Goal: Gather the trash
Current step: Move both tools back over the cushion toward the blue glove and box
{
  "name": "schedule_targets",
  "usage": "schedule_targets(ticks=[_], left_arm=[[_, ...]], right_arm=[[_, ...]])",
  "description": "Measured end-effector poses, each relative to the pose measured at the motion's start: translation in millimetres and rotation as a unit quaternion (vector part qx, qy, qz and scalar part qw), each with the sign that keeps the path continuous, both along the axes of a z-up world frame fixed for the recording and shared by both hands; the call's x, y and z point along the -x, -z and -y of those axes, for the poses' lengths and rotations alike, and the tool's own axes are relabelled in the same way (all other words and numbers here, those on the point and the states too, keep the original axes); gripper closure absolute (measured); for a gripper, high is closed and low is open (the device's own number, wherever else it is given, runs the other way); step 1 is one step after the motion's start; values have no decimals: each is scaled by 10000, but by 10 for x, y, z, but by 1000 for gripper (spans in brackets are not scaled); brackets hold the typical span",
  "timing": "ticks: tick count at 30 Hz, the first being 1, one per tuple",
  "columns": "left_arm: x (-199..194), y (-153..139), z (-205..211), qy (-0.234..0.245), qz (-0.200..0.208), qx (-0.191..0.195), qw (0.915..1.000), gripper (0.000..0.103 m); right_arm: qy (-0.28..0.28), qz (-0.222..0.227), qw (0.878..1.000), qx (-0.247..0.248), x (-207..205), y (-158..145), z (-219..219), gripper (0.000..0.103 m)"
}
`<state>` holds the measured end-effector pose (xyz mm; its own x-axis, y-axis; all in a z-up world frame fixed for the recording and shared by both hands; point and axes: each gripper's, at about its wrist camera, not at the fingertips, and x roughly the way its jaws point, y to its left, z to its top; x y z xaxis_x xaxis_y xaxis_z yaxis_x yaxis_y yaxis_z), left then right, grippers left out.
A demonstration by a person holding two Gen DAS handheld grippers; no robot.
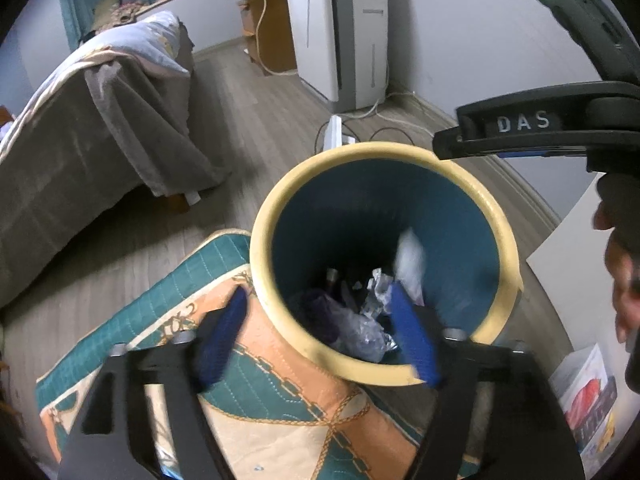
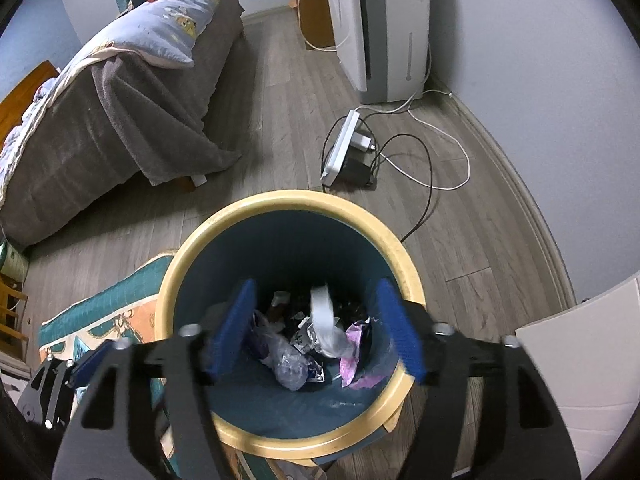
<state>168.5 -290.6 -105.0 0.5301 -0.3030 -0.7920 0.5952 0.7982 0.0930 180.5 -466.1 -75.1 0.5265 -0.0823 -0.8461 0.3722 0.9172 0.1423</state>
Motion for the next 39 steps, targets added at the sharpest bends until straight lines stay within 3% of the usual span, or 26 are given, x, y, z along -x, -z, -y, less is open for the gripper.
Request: schedule_targets(ticks=[2, 4, 25, 31, 39], left_arm=[[34, -22, -1, 10, 96, 46, 9999, 8], [69, -36, 10, 16, 212, 70, 9997, 8], [285, -320, -385, -421, 484, 351, 9973, 6], [461, -600, -721, -595, 599, 441, 9955, 6], [744, -931, -1464, -1160, 783, 278, 9898, 5]], right_arm=[[46, 29, 10000, 30, 11, -15, 11, 14], [115, 66, 9999, 47, 24, -30, 33, 5], [241, 274, 9993, -7, 37, -204, -18, 6], [142, 367, 9992, -32, 53, -337, -170, 6], [-497, 564, 9969, 229, 100, -591, -716, 6]])
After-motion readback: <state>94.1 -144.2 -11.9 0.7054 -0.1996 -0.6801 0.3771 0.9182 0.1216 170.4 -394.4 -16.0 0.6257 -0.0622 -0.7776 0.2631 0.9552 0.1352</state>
